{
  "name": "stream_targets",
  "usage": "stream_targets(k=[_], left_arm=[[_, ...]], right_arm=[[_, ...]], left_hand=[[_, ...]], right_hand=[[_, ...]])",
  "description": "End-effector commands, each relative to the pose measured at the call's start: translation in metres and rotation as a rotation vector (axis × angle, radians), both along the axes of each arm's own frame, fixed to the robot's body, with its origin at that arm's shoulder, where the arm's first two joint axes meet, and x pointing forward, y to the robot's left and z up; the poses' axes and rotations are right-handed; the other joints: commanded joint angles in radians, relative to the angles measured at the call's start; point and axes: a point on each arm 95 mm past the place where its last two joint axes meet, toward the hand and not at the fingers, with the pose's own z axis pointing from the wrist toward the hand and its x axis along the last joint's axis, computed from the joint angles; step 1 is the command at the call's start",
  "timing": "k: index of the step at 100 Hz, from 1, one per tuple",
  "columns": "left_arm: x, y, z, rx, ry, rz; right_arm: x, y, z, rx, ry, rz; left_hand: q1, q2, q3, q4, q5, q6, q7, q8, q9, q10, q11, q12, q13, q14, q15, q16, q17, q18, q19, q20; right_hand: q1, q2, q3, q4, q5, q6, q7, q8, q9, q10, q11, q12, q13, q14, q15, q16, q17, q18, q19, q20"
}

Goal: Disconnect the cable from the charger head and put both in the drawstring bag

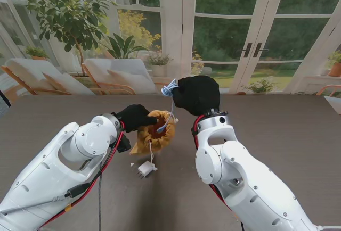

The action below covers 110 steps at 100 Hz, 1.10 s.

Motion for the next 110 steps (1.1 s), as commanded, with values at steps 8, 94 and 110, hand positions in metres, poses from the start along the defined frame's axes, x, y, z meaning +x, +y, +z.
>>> stream_targets(k=[8, 94, 110], left_arm=[[-0.002, -0.009, 0.004, -0.029, 0.020, -0.035], [-0.002, -0.010, 0.011, -0.106, 0.054, -0.037], [-0.002, -0.010, 0.012, -0.108, 0.049, -0.035]], right_arm=[[0.001, 0.005, -0.006, -0.019, 0.012, 0.015], [-0.006, 0.001, -0.054, -0.047, 0.065, 0.098], [-0.007, 0.001, -0.061, -0.055, 0.077, 0.115]], left_hand=[[0.028, 0.018, 0.000, 0.032, 0.036, 0.107, 0.016, 0.007, 0.039, -0.098, 0.067, -0.018, 0.044, -0.178, 0.100, -0.008, 0.053, -0.026, 0.207, 0.003], [0.045, 0.031, -0.025, 0.032, 0.023, 0.113, 0.017, 0.011, 0.040, -0.094, 0.062, -0.017, 0.044, -0.170, 0.097, -0.009, 0.056, -0.014, 0.204, 0.009], [0.048, 0.031, -0.028, 0.034, 0.024, 0.113, 0.020, 0.012, 0.040, -0.094, 0.062, -0.017, 0.044, -0.172, 0.096, -0.009, 0.056, -0.014, 0.204, 0.009]], right_hand=[[0.023, 0.056, -0.014, 0.032, 0.026, 0.117, 0.068, 0.042, 0.060, 0.111, 0.096, 0.025, -0.001, -0.203, 0.016, 0.002, 0.565, -0.165, 0.237, 0.011], [0.008, 0.059, -0.010, 0.039, 0.026, 0.102, 0.077, 0.038, 0.060, 0.100, 0.095, 0.028, -0.001, -0.207, 0.016, 0.002, 0.564, -0.166, 0.237, 0.004], [0.006, 0.059, -0.010, 0.039, 0.026, 0.101, 0.077, 0.037, 0.060, 0.099, 0.096, 0.028, -0.001, -0.207, 0.016, 0.002, 0.564, -0.167, 0.237, 0.003]])
